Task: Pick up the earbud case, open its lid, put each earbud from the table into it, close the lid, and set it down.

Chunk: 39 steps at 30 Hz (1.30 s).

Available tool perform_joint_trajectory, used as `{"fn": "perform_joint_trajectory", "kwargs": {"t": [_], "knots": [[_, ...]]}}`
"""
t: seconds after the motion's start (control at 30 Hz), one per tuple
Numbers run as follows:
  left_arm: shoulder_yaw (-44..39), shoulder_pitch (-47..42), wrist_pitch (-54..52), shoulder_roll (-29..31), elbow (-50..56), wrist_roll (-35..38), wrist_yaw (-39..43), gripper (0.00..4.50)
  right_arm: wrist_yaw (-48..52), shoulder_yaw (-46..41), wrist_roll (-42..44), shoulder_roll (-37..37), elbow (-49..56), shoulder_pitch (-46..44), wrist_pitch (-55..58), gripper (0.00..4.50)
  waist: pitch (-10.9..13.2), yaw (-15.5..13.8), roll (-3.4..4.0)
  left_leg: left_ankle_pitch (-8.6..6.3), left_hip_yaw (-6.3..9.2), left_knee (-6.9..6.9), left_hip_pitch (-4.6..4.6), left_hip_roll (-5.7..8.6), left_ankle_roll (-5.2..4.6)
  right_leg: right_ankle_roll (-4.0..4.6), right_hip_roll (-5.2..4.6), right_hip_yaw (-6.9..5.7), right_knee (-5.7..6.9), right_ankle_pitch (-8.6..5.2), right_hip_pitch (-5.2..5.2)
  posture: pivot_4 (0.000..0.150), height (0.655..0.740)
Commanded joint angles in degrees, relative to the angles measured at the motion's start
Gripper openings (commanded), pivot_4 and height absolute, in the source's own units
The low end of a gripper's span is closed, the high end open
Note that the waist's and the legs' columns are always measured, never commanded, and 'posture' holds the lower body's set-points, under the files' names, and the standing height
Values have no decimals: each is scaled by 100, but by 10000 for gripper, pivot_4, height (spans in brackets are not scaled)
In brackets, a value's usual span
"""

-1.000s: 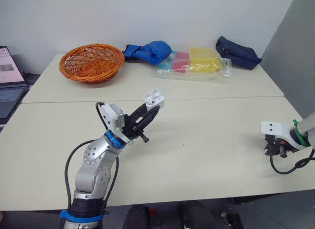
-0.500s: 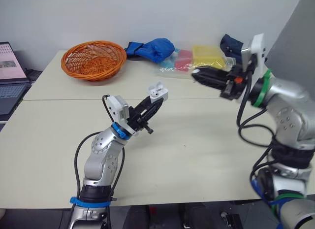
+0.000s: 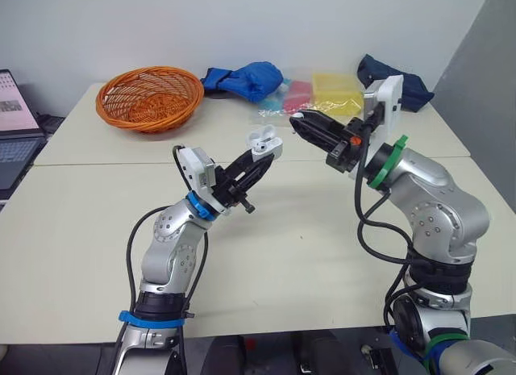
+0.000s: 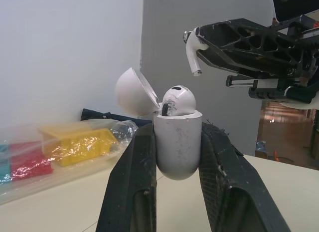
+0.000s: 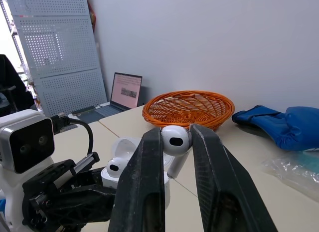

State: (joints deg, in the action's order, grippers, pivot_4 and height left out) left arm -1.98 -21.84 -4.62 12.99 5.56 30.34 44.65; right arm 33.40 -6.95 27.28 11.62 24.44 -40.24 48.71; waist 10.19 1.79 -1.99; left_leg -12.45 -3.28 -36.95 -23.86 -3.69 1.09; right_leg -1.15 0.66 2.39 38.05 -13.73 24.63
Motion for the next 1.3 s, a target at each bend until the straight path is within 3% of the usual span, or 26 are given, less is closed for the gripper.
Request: {"fn": "perform_joint_trajectory", "kwargs": {"t": [0.03,0.7,1.3], "knots": [[1,-95,101,-44,79,41,43,7626,-227,165,102,-80,117,-198,-219,4090,0,3,0,0,-1,0,0,0,0,0,0,1,-2,0,0,1500,7400],[6,-69,193,-38,95,6,74,7626,-522,1176,-505,391,-103,-71,-822,4090,0,0,0,0,-1,0,-2,0,0,0,-2,0,-4,0,0,1500,7400],[-18,-22,260,-48,106,-7,105,7626,-531,1271,-444,481,15,160,-720,4090,0,-1,0,0,-2,1,-2,0,0,0,-2,0,-5,0,1,1500,7400]]}}
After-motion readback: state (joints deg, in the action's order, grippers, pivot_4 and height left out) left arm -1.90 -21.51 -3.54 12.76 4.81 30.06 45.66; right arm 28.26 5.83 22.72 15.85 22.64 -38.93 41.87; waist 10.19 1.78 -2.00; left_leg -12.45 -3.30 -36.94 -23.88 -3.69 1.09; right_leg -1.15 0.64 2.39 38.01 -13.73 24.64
